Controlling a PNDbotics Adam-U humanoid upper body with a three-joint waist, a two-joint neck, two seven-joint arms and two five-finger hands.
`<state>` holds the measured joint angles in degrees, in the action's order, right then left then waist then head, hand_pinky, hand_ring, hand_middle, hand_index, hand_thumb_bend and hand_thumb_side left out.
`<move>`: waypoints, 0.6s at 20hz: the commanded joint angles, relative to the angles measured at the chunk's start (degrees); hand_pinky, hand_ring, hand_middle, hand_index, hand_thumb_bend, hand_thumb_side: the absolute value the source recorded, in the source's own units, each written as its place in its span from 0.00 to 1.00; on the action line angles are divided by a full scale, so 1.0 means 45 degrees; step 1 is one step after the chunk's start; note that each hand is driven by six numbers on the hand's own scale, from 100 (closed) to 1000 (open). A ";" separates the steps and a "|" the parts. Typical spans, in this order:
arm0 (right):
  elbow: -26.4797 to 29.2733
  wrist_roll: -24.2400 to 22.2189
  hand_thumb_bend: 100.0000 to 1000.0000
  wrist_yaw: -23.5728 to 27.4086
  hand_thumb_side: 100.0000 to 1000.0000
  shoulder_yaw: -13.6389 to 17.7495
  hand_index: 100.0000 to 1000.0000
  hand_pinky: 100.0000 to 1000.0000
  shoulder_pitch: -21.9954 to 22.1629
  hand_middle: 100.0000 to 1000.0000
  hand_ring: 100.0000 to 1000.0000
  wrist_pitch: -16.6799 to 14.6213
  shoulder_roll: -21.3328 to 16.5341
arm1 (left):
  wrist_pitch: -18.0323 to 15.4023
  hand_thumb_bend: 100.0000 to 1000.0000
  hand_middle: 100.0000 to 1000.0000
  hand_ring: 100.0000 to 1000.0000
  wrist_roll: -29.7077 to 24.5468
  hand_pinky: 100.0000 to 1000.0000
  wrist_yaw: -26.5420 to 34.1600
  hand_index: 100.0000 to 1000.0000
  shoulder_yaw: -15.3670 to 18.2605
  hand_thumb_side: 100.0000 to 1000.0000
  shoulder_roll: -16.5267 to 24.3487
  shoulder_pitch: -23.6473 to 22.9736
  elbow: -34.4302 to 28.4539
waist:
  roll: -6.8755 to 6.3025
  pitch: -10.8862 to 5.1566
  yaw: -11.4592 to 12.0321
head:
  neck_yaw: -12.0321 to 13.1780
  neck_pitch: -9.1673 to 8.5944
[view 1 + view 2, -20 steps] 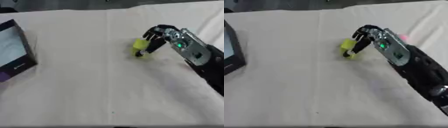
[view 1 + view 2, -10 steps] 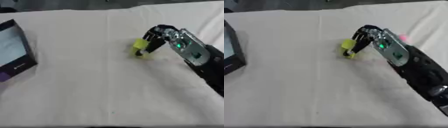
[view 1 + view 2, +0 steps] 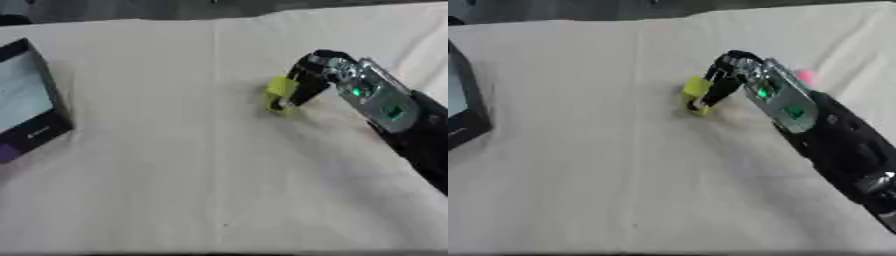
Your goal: Pick up the objects with one hand, pass them to the other hand, and then place them into the box on the other side of the table.
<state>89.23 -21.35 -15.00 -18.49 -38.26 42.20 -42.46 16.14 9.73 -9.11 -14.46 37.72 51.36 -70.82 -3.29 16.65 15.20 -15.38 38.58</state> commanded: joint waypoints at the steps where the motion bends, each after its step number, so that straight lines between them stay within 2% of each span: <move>1: 0.0225 0.0031 0.47 0.0086 0.03 0.0061 0.61 0.75 -0.0114 0.49 0.76 0.0032 -0.0153 | 0.0026 0.81 0.74 0.68 0.0055 0.75 0.0060 0.69 0.0218 0.45 0.0307 0.0254 -0.0180 | 0.0152 -0.0021 -0.0013 | -0.0047 -0.0186; 5: 0.0390 0.0173 0.43 0.0240 0.00 0.0153 0.59 0.75 -0.0094 0.47 0.75 0.0040 -0.0179 | 0.0036 0.81 0.74 0.68 0.0066 0.75 0.0052 0.69 0.0221 0.45 0.0328 0.0250 -0.0173 | 0.0162 -0.0043 -0.0062 | -0.0026 -0.0155; 12: 0.0991 0.0696 0.42 0.1016 0.00 0.0478 0.56 0.74 -0.0044 0.45 0.74 0.0201 -0.0321 | 0.0061 0.81 0.74 0.68 0.0084 0.74 0.0013 0.69 0.0248 0.45 0.0378 0.0259 -0.0181 | 0.0137 -0.0166 -0.0173 | 0.0015 -0.0134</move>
<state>92.14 -18.77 -11.27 -17.35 -37.76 42.87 -42.17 16.37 9.95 -9.11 -14.31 37.72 51.36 -70.81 -3.29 16.65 14.43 -15.32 38.58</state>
